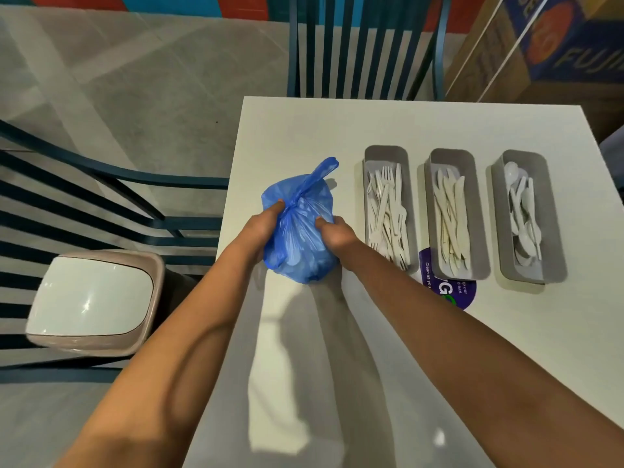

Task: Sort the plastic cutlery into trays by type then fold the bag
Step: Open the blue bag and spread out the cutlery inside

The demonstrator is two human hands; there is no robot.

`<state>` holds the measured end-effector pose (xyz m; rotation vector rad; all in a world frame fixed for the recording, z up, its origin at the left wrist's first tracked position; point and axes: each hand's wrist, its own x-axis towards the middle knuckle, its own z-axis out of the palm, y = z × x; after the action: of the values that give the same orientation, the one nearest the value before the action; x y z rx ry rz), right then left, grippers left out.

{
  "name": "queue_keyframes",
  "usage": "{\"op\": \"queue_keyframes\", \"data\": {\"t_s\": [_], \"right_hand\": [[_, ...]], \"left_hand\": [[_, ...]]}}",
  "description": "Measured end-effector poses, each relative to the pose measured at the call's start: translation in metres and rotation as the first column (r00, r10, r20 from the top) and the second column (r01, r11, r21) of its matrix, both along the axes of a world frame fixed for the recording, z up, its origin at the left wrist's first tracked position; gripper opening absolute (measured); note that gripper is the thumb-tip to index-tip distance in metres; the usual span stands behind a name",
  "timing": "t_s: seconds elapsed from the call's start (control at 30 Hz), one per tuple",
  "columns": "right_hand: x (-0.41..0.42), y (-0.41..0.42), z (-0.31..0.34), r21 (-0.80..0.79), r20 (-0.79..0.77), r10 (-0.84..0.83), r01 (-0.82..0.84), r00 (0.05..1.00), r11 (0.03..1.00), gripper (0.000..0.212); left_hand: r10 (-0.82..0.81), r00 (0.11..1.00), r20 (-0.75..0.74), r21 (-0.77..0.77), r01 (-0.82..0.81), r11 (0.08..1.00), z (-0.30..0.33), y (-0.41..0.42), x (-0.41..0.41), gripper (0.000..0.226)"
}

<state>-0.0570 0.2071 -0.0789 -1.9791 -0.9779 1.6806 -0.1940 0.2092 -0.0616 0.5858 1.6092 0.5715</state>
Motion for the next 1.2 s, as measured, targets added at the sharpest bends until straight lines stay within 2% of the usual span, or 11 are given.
{"op": "queue_keyframes", "data": {"t_s": [0.2,0.5,0.63,0.77,0.93,1.07,1.2], "right_hand": [[-0.002,-0.019,-0.001,0.041,-0.009,0.092,-0.092,0.996,0.995,0.042],[0.014,-0.070,0.016,0.125,-0.048,0.303,-0.295,0.952,0.947,0.027],[0.037,-0.091,0.025,0.146,-0.083,0.325,-0.312,0.942,0.939,0.026],[0.068,-0.115,0.037,0.131,-0.053,0.332,-0.323,0.942,0.937,0.035],[0.120,-0.146,0.050,0.106,-0.001,0.365,-0.363,0.931,0.926,0.032],[0.164,-0.165,0.048,0.072,0.118,0.411,-0.420,0.904,0.905,0.030],[0.205,-0.181,0.044,0.020,0.168,0.503,-0.513,0.848,0.858,0.021]], "left_hand": [[0.090,0.982,0.168,-0.011,-0.089,0.996,-0.002,-0.030,0.003,0.040],[0.199,0.954,0.223,-0.008,-0.203,0.979,0.017,-0.093,0.026,0.034],[0.207,0.946,0.249,0.021,-0.219,0.975,0.027,-0.120,0.043,0.031],[0.210,0.933,0.293,0.044,-0.232,0.972,0.033,-0.152,0.065,0.026],[0.232,0.908,0.349,0.025,-0.257,0.966,0.036,-0.188,0.114,0.027],[0.263,0.887,0.380,-0.045,-0.266,0.963,0.037,-0.215,0.161,0.028],[0.314,0.837,0.448,-0.133,-0.285,0.949,0.037,-0.242,0.206,0.031]]}}
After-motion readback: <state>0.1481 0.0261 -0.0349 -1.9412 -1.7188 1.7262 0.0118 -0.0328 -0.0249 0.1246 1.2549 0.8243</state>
